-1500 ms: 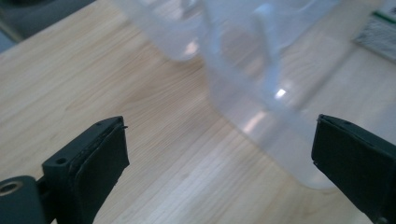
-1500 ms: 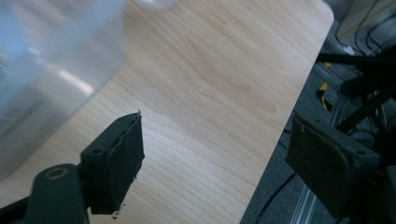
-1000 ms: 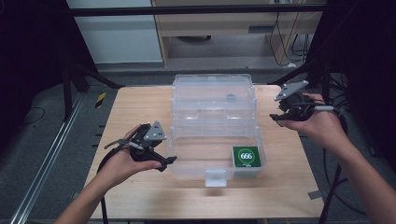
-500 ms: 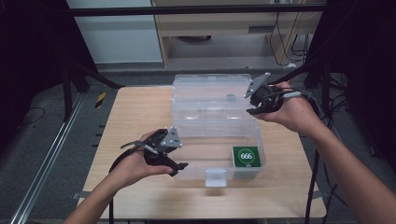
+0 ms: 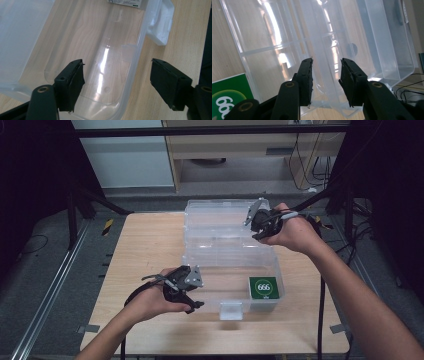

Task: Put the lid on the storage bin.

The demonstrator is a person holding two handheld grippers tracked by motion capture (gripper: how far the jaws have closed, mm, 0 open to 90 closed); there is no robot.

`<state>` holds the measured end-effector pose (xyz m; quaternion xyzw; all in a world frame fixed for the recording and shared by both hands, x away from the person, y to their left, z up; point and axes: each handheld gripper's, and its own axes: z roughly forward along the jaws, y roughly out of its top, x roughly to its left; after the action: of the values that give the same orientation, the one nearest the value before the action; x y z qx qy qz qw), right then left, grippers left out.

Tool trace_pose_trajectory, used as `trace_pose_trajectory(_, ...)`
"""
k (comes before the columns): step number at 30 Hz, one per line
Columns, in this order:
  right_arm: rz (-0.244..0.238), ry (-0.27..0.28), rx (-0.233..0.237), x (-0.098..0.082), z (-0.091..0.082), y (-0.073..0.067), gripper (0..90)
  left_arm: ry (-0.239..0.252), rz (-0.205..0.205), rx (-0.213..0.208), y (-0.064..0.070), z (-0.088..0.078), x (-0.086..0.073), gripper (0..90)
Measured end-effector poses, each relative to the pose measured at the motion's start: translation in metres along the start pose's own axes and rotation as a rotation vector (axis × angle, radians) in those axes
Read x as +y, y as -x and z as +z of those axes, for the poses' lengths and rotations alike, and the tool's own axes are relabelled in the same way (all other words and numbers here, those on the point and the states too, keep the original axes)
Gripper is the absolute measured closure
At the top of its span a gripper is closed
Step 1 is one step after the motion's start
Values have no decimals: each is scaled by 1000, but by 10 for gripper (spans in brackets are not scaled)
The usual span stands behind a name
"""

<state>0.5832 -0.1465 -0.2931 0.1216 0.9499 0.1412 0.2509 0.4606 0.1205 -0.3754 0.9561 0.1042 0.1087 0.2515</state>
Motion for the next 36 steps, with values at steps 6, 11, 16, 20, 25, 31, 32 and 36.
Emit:
trace_pose_trajectory(6,-40,-19,15,6,8,0,663,-24,25,-29,3,4,1,316)
trace_pose_trajectory(11,-67,-37,17,7,11,1,697,-53,49,-51,6,10,2,398)
trace_pose_trajectory(16,-79,-50,23,7,13,1,724,-64,55,-55,6,14,2,471)
trace_pose_trajectory(20,-85,-61,15,5,14,1,740,-85,58,-61,7,17,2,514)
trace_pose_trajectory(25,-96,-57,23,1,16,2,753,-103,51,-87,8,22,1,595)
trace_pose_trajectory(31,-107,-55,26,3,17,1,764,-120,56,-95,9,27,1,682)
trace_pose_trajectory(32,-107,-55,26,3,17,1,764,-120,56,-95,9,27,1,693)
trace_pose_trajectory(36,-115,-58,24,3,17,1,769,-117,51,-88,7,29,0,735)
